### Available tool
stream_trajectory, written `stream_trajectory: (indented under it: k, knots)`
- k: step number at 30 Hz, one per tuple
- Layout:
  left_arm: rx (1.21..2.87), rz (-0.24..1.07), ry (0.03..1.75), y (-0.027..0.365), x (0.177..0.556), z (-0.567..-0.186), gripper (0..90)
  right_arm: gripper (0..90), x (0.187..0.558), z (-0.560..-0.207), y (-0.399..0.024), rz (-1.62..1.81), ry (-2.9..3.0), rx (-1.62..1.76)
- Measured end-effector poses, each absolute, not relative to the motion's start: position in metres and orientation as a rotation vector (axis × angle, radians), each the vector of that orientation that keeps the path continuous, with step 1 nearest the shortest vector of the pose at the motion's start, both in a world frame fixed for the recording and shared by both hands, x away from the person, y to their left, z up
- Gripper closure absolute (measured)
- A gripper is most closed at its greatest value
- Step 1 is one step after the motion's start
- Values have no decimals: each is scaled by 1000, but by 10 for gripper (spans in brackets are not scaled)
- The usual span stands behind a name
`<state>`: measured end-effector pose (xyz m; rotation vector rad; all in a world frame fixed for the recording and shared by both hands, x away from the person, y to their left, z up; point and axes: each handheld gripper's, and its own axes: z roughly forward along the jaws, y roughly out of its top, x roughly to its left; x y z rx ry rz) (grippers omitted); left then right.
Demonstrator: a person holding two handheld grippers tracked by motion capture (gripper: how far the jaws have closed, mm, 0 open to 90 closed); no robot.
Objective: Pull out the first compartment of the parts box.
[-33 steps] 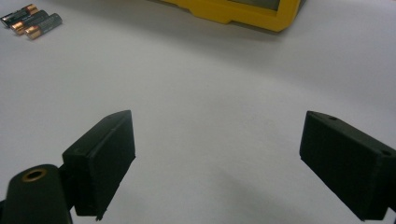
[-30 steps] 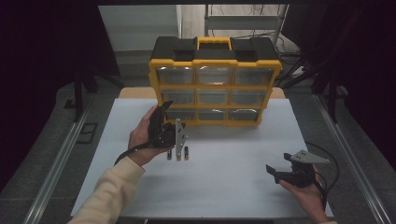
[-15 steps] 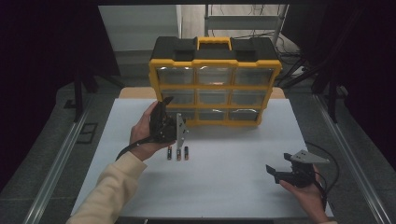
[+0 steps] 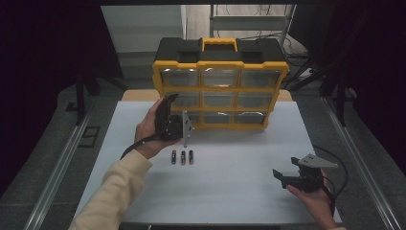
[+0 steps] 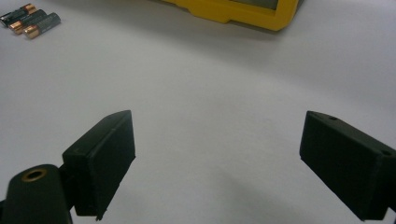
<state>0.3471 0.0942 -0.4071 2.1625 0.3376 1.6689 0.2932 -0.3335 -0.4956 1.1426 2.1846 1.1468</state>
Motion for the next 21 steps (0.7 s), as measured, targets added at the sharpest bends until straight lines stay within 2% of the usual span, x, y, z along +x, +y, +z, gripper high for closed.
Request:
stream_trajectory:
  k: [21]
  knots:
    - [2145, 1732, 352, 93, 365, -398, 101, 109, 294, -496, -334, 1140, 2184, 1143]
